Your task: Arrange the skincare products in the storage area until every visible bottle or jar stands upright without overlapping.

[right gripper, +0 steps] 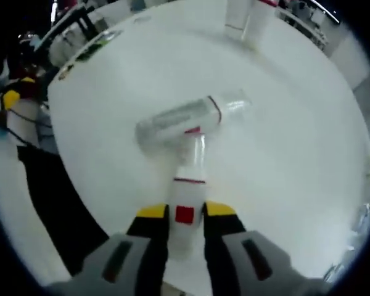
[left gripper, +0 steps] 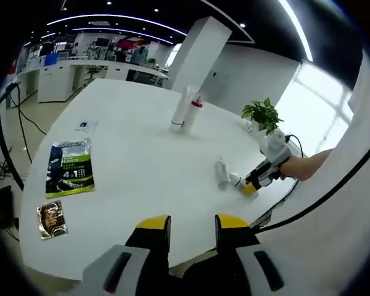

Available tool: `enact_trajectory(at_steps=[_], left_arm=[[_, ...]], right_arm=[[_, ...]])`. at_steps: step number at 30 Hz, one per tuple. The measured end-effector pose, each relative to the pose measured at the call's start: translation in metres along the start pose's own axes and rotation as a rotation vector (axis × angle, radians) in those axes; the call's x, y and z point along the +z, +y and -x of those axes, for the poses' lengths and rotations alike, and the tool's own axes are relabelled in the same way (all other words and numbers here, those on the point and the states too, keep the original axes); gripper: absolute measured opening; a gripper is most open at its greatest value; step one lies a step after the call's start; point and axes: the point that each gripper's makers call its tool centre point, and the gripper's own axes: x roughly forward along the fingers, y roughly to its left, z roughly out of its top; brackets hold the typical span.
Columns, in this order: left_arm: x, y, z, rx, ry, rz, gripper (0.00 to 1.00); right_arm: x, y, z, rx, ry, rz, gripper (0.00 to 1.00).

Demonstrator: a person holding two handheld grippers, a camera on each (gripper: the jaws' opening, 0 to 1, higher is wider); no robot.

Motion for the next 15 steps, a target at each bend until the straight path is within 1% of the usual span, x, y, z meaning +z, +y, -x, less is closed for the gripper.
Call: enact_trajectory(at_steps=[2, 4, 5, 7, 8, 11, 12, 13, 14, 15], left_arm=[[0.001, -0.002, -0.002, -0.009, 0.001, 0.001, 0.29], [0.000, -0.007, -0.005, -0.032, 0.013, -0.006, 0.29], [-0.002, -0.010, -0.008, -0.047, 0.033, -0.024, 0.29], [-0.003, -0.013, -0.014, -0.063, 0.061, -0.056, 0.29], [0.000, -0.015, -0.016, -0.068, 0.058, -0.067, 0.29], [0.015, -0.019, -0.023, -0.089, 0.043, -0.078, 0.29], [0.018, -0.023, -0.026, -0.107, 0.040, -0.090, 0.29], [0.019, -0.025, -0.028, -0.117, 0.041, -0.097, 0.29], [0.019, -0.029, -0.031, -0.134, 0.047, -0.108, 0.29], [0.019, -0.034, -0.034, -0.158, 0.056, -0.126, 0.29]], right_arm=[[0.002, -0.001, 0.001, 0.000, -0.017, -0.011, 0.18], [0.004, -0.001, 0.002, 0.009, -0.055, -0.070, 0.17], [0.006, -0.001, 0.003, 0.017, -0.081, -0.106, 0.17], [0.009, 0.001, 0.007, 0.040, -0.125, -0.150, 0.17], [0.007, 0.000, 0.008, 0.035, -0.120, -0.151, 0.17], [0.008, -0.003, 0.015, 0.031, -0.144, -0.159, 0.17], [0.015, -0.001, 0.021, 0.059, -0.189, -0.210, 0.17], [0.018, 0.002, 0.023, 0.082, -0.207, -0.226, 0.17], [0.025, 0.001, 0.029, 0.086, -0.245, -0.246, 0.17], [0.028, 0.001, 0.034, 0.086, -0.257, -0.231, 0.17]])
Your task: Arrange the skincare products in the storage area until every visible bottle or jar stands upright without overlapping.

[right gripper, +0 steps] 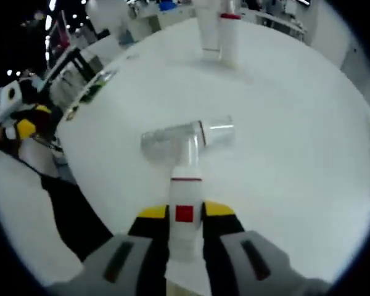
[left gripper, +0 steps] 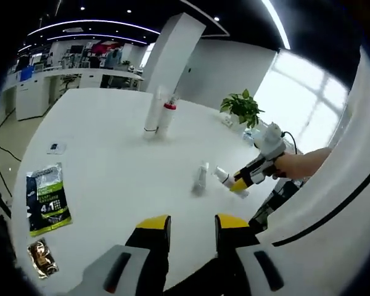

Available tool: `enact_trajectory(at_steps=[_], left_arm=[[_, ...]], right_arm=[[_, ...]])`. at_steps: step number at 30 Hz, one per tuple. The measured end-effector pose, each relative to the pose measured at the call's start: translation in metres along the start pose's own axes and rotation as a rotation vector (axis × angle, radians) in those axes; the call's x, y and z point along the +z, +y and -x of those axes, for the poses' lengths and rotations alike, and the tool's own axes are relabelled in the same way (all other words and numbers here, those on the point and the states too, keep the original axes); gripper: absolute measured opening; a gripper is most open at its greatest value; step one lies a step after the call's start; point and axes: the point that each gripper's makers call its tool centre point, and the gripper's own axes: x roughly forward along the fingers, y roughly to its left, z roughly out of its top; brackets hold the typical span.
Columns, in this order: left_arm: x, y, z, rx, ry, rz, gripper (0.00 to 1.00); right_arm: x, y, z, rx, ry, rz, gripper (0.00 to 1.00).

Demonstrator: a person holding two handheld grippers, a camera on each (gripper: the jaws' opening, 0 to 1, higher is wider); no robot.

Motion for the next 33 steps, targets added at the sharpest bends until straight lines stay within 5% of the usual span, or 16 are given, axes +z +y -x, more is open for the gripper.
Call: enact_trajectory(at_steps=[3, 7, 13, 17, 18, 19, 21, 24, 33], left_arm=[[0.006, -0.011, -0.011, -0.048, 0.021, -0.095, 0.29], [0.030, -0.016, -0.018, -0.082, -0.026, -0.055, 0.30], [0.056, -0.018, -0.026, -0.124, -0.110, 0.065, 0.31], [0.086, -0.016, -0.017, -0.164, -0.237, 0.225, 0.33], [0.082, -0.014, -0.012, -0.174, -0.209, 0.212, 0.32], [0.083, -0.011, -0.011, -0.158, -0.217, 0.269, 0.34], [0.089, -0.004, -0.006, -0.143, -0.273, 0.306, 0.34], [0.098, -0.004, 0.004, -0.191, -0.356, 0.425, 0.35], [0.099, -0.007, 0.005, -0.167, -0.350, 0.376, 0.28]], right_arm=[[0.027, 0.016, 0.010, 0.062, -0.098, 0.009, 0.17], [0.073, 0.055, 0.022, 0.168, -0.233, 0.007, 0.17], [0.133, 0.137, 0.039, 0.318, -0.397, 0.147, 0.17], [0.148, 0.170, 0.041, 0.349, -0.429, 0.252, 0.17], [0.154, 0.164, 0.040, 0.297, -0.452, 0.271, 0.17], [0.155, 0.167, 0.041, 0.319, -0.443, 0.261, 0.17], [0.162, 0.169, 0.042, 0.341, -0.463, 0.241, 0.17], [0.163, 0.178, 0.036, 0.336, -0.440, 0.340, 0.17], [0.156, 0.223, 0.033, 0.382, -0.443, 0.495, 0.18]])
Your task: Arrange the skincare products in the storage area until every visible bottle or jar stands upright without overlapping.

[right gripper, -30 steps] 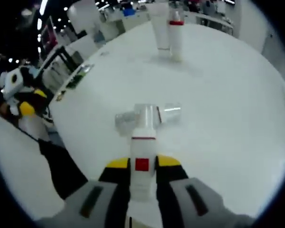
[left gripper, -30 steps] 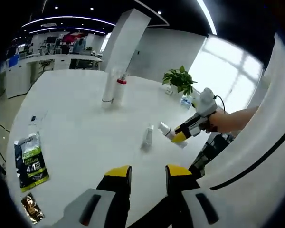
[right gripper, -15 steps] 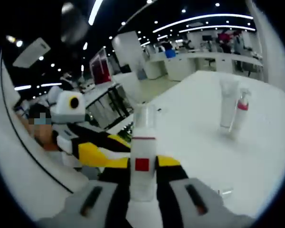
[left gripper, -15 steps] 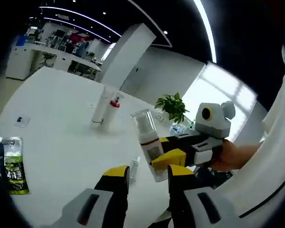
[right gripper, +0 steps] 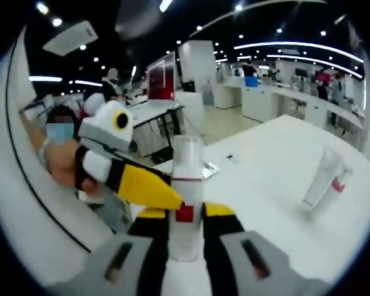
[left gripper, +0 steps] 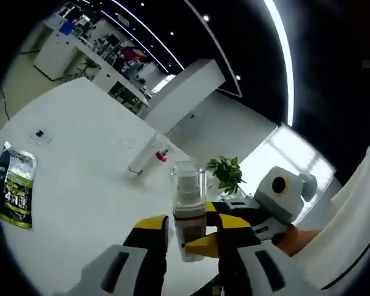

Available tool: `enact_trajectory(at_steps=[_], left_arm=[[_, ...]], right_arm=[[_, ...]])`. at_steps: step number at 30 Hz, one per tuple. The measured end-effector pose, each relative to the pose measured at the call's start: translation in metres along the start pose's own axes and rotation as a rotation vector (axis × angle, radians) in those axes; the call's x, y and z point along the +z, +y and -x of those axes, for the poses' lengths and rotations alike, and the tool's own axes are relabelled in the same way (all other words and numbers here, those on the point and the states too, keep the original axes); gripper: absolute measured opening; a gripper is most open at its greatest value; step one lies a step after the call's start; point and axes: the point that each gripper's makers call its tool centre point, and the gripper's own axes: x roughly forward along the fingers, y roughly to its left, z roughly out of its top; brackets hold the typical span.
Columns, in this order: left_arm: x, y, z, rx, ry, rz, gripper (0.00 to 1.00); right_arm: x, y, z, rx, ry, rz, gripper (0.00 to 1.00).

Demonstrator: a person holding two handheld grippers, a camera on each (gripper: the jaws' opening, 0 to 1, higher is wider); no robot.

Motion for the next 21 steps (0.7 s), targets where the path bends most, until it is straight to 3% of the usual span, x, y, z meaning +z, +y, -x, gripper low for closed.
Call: enact_trajectory(at_steps=[5, 11, 14, 15, 20, 21], left_arm=[[0.008, 0.003, 0.005, 0.012, -0.027, 0.011, 0.22], [0.009, 0.000, 0.009, 0.007, -0.017, -0.061, 0.21], [0.008, 0.003, 0.011, 0.022, 0.024, -0.156, 0.21], [0.009, 0.004, 0.012, 0.028, 0.038, -0.214, 0.20], [0.013, 0.009, 0.020, 0.027, 0.116, -0.395, 0.20], [0.011, 0.010, 0.023, 0.022, 0.154, -0.475, 0.20]], right_arm=[[0.005, 0.002, -0.002, -0.031, -0.023, 0.001, 0.19], [0.007, 0.004, -0.001, -0.020, -0.030, 0.026, 0.21], [0.006, 0.005, 0.007, 0.016, -0.071, -0.001, 0.27], [0.005, 0.004, 0.012, 0.026, -0.088, -0.045, 0.29], [0.006, 0.002, 0.030, 0.088, -0.153, -0.103, 0.30], [0.007, 0.001, 0.031, 0.089, -0.153, -0.103, 0.31]])
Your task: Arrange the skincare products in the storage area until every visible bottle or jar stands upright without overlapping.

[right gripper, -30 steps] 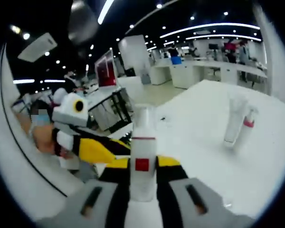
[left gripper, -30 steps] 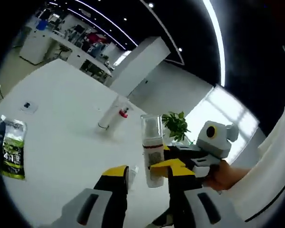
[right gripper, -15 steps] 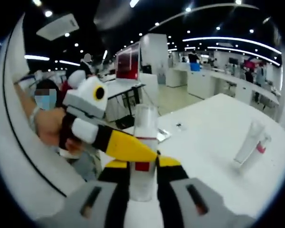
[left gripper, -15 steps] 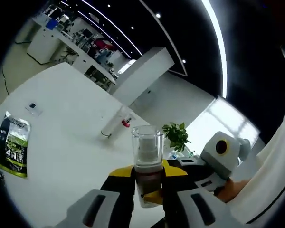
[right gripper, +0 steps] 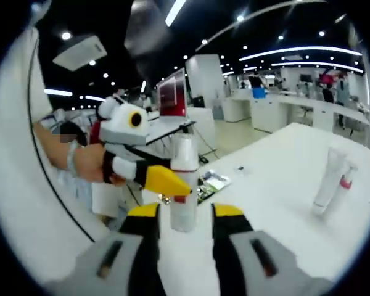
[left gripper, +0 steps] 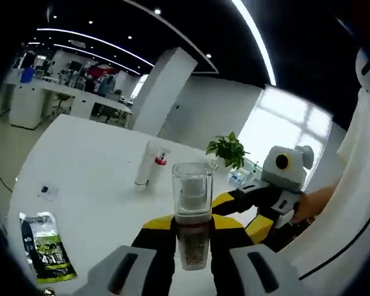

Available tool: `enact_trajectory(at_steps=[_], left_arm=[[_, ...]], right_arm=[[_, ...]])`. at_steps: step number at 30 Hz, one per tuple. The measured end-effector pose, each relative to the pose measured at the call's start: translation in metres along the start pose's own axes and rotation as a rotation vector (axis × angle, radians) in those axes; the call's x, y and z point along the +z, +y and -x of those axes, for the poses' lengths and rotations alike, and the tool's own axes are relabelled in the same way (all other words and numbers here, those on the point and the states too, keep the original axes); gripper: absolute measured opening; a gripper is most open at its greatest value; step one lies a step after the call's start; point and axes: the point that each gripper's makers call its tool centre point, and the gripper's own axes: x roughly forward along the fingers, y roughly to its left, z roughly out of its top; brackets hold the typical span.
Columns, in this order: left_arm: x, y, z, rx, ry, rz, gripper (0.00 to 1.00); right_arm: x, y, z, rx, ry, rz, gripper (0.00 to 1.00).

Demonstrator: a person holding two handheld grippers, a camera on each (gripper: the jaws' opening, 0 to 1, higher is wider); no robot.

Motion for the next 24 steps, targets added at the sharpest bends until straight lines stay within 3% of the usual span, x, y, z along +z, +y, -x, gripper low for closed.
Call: enact_trajectory(at_steps=[2, 4, 8, 10, 14, 24], left_arm=[[-0.007, -0.004, -0.001, -0.036, 0.059, -0.106, 0.20], [-0.010, -0.013, -0.002, -0.092, 0.078, -0.171, 0.20], [-0.012, -0.032, -0.010, -0.173, 0.093, -0.238, 0.20], [-0.013, -0.038, -0.014, -0.194, 0.093, -0.242, 0.20], [-0.015, -0.059, -0.022, -0.308, 0.105, -0.232, 0.21], [-0.017, -0.062, -0.021, -0.362, 0.139, -0.226, 0.21]], right_arm=[[0.011, 0.007, 0.000, 0.036, -0.020, 0.008, 0.32], [0.021, 0.014, -0.002, 0.069, -0.041, 0.015, 0.33], [0.027, 0.023, -0.003, 0.106, -0.029, 0.043, 0.30], [0.026, 0.026, -0.001, 0.113, -0.017, 0.061, 0.29], [0.024, 0.029, 0.004, 0.103, -0.001, 0.094, 0.23], [0.020, 0.027, 0.011, 0.062, 0.018, 0.062, 0.21]])
